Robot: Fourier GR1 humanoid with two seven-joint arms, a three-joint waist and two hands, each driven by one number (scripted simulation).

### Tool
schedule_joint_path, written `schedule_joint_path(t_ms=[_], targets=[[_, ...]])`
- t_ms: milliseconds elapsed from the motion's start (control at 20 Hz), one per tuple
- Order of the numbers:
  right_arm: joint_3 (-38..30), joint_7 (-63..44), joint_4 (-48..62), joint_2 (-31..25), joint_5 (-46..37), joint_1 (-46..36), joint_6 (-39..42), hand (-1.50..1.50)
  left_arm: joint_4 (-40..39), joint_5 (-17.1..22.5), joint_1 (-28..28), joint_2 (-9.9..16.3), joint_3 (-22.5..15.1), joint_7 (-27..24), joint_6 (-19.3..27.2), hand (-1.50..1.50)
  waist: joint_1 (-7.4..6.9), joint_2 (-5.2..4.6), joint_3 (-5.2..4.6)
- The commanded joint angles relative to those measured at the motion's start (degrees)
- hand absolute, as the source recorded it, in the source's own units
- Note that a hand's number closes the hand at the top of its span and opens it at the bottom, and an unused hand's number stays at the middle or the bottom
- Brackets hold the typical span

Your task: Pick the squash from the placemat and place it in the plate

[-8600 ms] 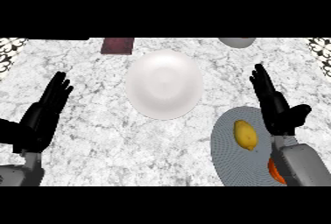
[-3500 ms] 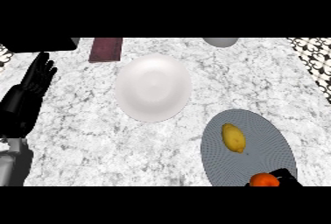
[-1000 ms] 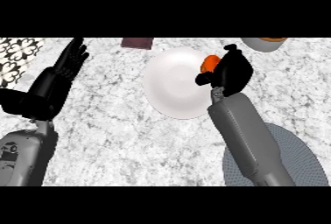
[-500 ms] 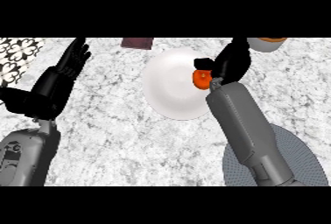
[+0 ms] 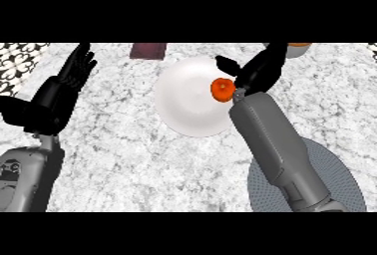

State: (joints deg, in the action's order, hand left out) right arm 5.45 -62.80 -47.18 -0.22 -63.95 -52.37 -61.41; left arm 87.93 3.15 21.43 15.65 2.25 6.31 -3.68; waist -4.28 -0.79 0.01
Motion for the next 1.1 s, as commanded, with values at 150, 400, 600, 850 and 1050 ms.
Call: schedule_joint_path(t_ms=[150,400,600,850,1050], targets=[[5.7,-10.3,-5.3,0.2,-3.3,5.9,-14.4,-1.5,1.4,0.3,-6.2,1.6,2.2,-2.6,-0.8,0.0,2.84,1.4,-0.08],[13.6,-11.7,-16.0,0.2,-7.9,20.9,-14.6,-1.5,0.6,0.4,-5.4,1.2,3.1,-1.5,-0.2,0.0,4.88,1.46,-0.07],[15.8,-12.4,-29.1,0.2,-13.4,29.8,-8.7,-1.5,1.8,1.4,-6.0,2.2,4.3,-1.8,-1.4,0.0,5.37,1.46,-0.08],[21.9,-14.1,-45.1,0.2,-20.4,43.9,-4.2,-1.5,0.8,-1.5,-4.4,0.7,3.3,-0.8,1.8,0.0,6.27,1.4,-0.09],[25.6,-17.0,-51.9,0.2,-26.8,52.3,-2.4,-1.5,3.8,0.8,-5.8,1.7,3.7,1.1,-1.2,0.0,4.98,1.07,-0.05]])
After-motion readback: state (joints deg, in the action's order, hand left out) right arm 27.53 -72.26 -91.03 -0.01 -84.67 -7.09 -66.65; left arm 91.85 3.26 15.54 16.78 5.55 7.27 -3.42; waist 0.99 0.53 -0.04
